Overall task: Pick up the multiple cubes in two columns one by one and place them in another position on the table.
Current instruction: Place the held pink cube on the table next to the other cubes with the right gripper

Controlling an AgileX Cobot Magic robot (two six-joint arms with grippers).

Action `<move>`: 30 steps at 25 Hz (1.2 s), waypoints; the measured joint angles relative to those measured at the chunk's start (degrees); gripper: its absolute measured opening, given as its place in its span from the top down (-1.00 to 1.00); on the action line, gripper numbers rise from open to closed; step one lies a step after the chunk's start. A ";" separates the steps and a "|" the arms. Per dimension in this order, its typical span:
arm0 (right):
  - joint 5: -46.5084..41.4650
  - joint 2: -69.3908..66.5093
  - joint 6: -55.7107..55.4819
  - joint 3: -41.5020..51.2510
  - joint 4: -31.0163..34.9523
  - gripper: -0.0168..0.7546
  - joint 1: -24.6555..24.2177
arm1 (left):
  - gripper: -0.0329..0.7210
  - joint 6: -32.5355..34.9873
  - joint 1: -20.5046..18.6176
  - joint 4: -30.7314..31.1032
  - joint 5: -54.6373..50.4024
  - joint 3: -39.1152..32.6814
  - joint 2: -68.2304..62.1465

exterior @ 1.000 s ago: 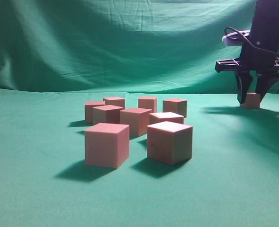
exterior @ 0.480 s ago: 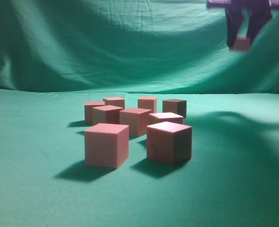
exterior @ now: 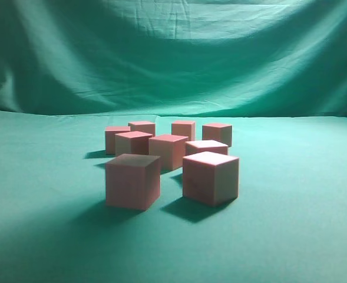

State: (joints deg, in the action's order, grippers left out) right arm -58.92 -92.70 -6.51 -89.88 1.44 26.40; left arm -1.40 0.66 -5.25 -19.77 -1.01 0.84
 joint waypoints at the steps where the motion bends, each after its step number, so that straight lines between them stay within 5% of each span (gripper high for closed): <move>1: 0.14 0.58 1.23 2.09 0.00 0.30 2.67 | 0.91 0.00 0.00 0.00 0.00 0.00 0.00; 8: 0.67 -1.53 5.20 7.29 0.51 0.30 20.48 | 0.91 0.00 0.00 0.00 0.00 0.00 0.00; 14: 1.41 -9.16 4.30 7.29 0.51 0.30 28.77 | 0.91 0.00 0.00 0.00 0.00 0.00 0.00; 30: 10.43 -22.09 0.80 7.29 -2.12 0.30 31.67 | 0.91 0.00 0.00 0.00 0.00 0.00 0.00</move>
State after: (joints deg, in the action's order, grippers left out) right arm -48.49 -114.78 -5.70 -82.58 -0.68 58.07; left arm -1.40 0.66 -5.25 -19.77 -1.01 0.84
